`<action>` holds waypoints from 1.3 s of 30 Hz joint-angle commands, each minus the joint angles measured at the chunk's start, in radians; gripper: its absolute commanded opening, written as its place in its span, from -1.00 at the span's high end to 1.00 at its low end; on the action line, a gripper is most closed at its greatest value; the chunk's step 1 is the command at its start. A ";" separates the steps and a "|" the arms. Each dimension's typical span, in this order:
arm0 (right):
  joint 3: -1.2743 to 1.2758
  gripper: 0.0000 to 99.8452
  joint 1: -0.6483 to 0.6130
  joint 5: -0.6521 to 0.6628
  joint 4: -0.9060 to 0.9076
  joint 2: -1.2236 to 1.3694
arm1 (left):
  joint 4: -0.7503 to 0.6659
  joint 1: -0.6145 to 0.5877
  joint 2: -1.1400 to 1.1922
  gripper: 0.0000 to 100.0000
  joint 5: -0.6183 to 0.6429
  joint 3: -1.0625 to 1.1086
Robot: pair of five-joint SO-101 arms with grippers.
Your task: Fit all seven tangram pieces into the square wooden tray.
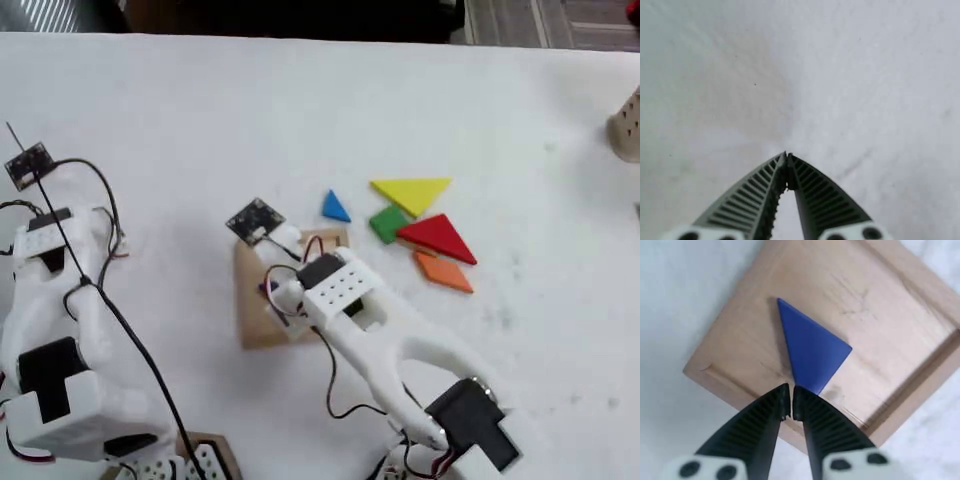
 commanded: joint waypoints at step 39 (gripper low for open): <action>-0.184 0.96 0.090 0.003 -0.188 0.124 | -0.018 -0.002 -0.004 0.95 -0.008 -0.028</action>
